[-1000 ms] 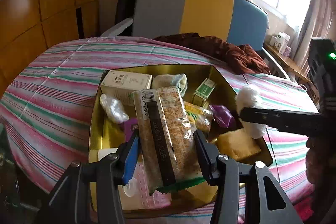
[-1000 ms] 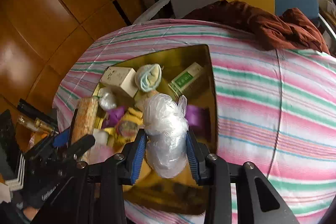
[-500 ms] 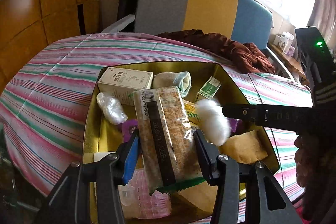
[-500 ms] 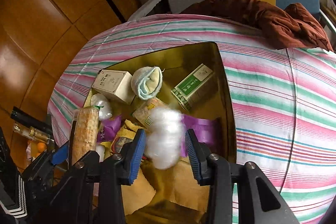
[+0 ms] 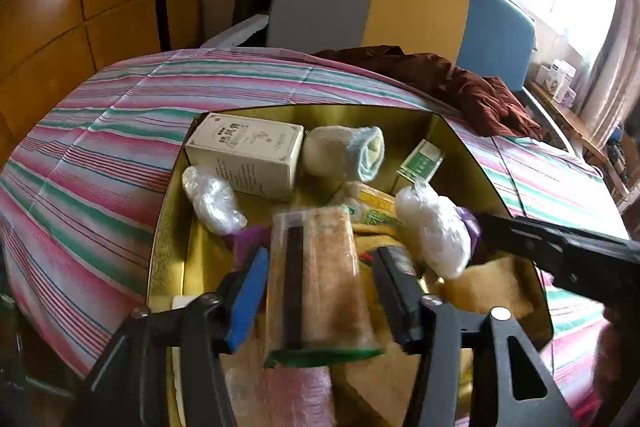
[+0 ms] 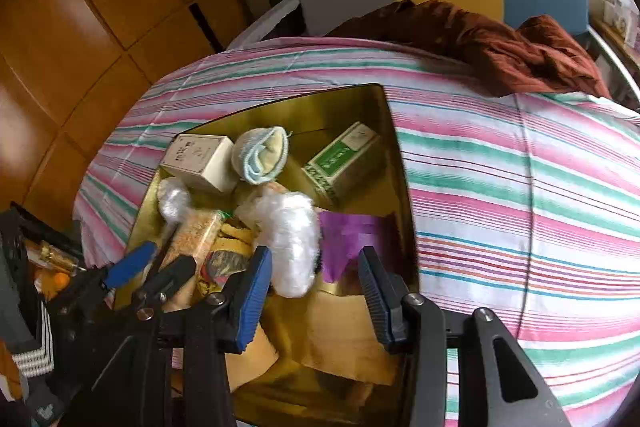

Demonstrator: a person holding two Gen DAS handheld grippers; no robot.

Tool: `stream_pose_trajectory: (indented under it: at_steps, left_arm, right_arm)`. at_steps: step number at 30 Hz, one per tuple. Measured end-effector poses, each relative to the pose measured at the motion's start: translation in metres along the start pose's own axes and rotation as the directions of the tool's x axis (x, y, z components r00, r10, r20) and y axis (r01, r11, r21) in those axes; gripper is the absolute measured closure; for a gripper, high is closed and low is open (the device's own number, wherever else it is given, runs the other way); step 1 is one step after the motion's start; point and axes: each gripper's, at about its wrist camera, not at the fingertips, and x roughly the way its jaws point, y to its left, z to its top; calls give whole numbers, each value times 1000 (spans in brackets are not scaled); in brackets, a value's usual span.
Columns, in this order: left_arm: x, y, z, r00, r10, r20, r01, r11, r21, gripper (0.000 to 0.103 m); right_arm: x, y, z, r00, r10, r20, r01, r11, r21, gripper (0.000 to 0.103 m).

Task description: Organize objects

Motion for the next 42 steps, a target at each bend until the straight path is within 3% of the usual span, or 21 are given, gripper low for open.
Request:
stream_pose_trajectory:
  at_steps: [12, 21, 27, 35, 42]
  left_arm:
    - [-11, 11, 0, 999, 14, 34, -14, 1000, -19, 33]
    - [-36, 19, -8, 997, 38, 71, -36, 999, -30, 21]
    - [-50, 18, -10, 995, 37, 94, -34, 999, -31, 19]
    - [-76, 13, -20, 990, 62, 129, -60, 998, -19, 0]
    - [-90, 6, -26, 984, 100, 146, -99, 995, -13, 0]
  right_arm:
    - [-6, 8, -17, 996, -83, 41, 85, 995, -51, 49]
    - [-16, 13, -32, 992, -101, 71, 105, 993, -59, 48]
    - [-25, 22, -40, 988, -118, 98, 125, 989, -73, 48]
    - [-35, 37, -50, 972, -171, 159, 189, 976, -107, 48]
    - [-51, 33, -66, 963, -187, 193, 206, 975, -85, 48]
